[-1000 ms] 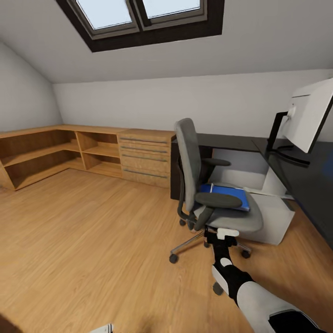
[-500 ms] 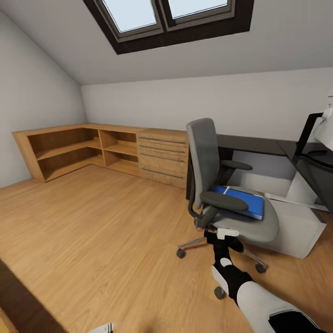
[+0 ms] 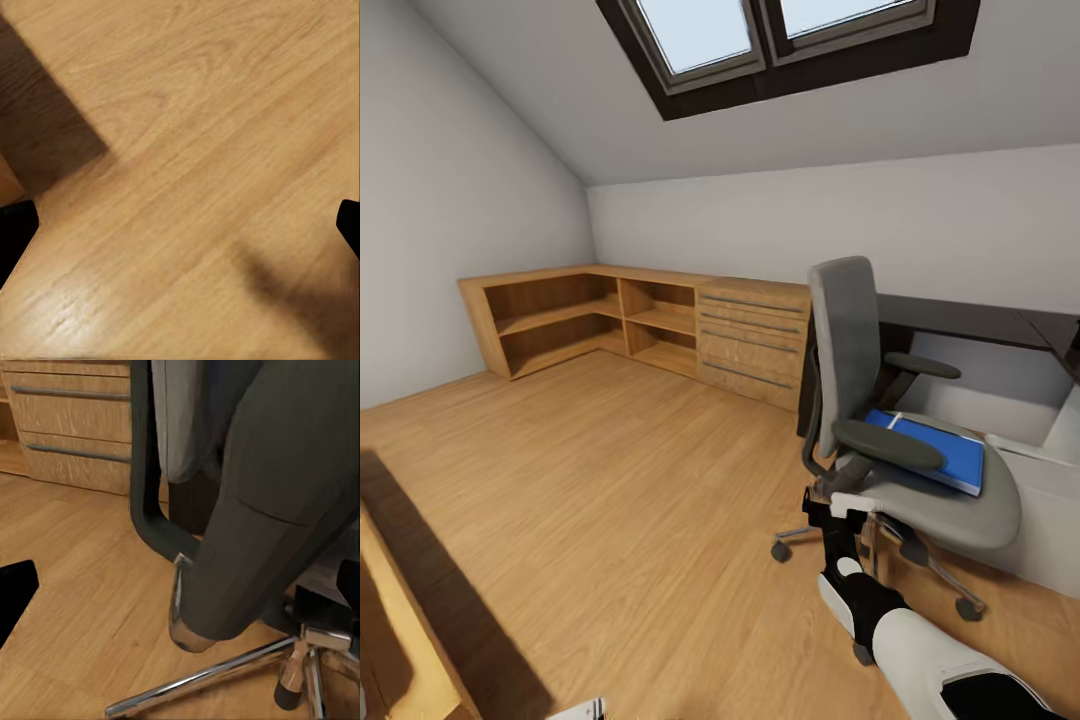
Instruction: In the bedroom, organize the workspace by keeping the computer under the desk, ensuring the monitor is on the desk, placing the keyboard on the desk next to the monitor, placing the mouse on the desk next to the keyboard, moving the folder from the swivel chair onto the desk next to the mouse, stacking the notebook on top of the folder with the pen on top of the notebook, and positioning the swivel chair next to the desk.
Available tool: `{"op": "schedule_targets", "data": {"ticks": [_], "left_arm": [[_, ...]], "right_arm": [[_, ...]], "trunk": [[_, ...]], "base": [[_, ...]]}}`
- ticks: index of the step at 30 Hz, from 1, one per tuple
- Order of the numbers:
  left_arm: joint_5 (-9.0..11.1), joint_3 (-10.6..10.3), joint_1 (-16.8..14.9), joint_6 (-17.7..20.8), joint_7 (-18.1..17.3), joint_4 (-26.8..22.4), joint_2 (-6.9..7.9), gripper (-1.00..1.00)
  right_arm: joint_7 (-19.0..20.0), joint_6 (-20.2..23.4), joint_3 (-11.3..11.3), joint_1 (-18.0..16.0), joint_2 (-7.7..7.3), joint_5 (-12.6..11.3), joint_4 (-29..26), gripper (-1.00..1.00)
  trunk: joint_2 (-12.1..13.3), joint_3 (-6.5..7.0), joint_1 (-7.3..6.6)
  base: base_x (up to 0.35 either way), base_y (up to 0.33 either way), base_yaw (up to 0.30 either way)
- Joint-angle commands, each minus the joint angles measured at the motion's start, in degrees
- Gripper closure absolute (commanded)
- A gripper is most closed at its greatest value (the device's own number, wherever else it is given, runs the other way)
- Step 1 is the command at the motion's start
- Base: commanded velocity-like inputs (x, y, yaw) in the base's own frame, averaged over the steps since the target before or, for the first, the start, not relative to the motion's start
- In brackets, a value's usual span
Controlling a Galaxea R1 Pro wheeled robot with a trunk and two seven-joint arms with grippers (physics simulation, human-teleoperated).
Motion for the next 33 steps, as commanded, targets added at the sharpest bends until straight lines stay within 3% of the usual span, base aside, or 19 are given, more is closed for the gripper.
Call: {"op": "schedule_targets", "data": {"ticks": [1, 9, 33], "left_arm": [[0.5, 0.0, 0.0, -0.3, 0.0, 0.0, -0.02, -1.0], [0.5, 0.0, 0.0, -0.3, 0.1, 0.1, -0.02, -1.0], [0.5, 0.0, 0.0, -0.3, 0.0, 0.1, -0.02, -1.0]], "right_arm": [[-0.1, -0.1, 1.0, 0.0, -0.02, -0.2, 0.0, -1.0], [-0.1, -0.1, 0.9, 0.0, -0.04, -0.2, 0.0, -1.0], [-0.1, -0.2, 0.9, 0.0, -0.11, -0.2, 0.0, -1.0]], "trunk": [[0.0, -0.05, -0.01], [0.0, -0.05, -0.01], [0.0, -0.05, -0.01]], "base": [[0.0, 0.0, 0.259], [0.0, 0.0, 0.176], [0.02, 0.0, 0.005]]}}
